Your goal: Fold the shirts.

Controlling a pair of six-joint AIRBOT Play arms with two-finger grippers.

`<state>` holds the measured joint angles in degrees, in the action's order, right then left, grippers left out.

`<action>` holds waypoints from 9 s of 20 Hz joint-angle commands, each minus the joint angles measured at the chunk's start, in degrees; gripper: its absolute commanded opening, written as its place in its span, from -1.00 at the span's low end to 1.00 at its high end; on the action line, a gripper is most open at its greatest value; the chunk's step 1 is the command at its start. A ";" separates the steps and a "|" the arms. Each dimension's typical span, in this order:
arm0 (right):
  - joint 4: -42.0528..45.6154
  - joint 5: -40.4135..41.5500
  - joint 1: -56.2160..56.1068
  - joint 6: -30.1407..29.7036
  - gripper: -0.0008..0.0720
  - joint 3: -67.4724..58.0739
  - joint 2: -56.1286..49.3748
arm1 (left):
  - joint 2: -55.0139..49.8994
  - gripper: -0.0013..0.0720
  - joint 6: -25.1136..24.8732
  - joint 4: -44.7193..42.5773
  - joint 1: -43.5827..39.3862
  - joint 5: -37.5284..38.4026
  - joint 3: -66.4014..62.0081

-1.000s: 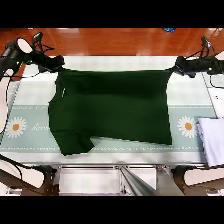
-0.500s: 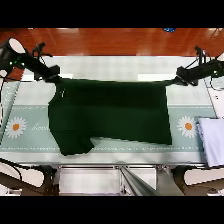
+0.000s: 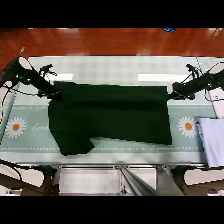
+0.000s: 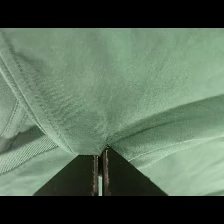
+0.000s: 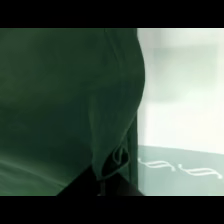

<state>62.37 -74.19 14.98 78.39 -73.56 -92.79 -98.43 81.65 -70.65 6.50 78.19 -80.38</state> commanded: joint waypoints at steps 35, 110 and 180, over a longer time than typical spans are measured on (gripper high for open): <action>-23.26 8.98 6.23 -6.05 0.14 42.36 45.03 | 30.36 0.42 -15.23 19.17 25.27 -7.37 56.28; -21.51 15.08 21.79 -7.52 0.15 21.11 12.70 | 40.35 0.42 -13.05 17.94 7.50 -25.33 32.00; -26.43 25.00 -42.36 0.00 -0.93 -8.79 -4.94 | 68.48 -0.91 3.08 6.05 10.34 -19.96 38.69</action>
<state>37.21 -49.25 -24.53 78.43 -76.29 -88.97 -34.37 84.71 -64.64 11.55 57.19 -45.17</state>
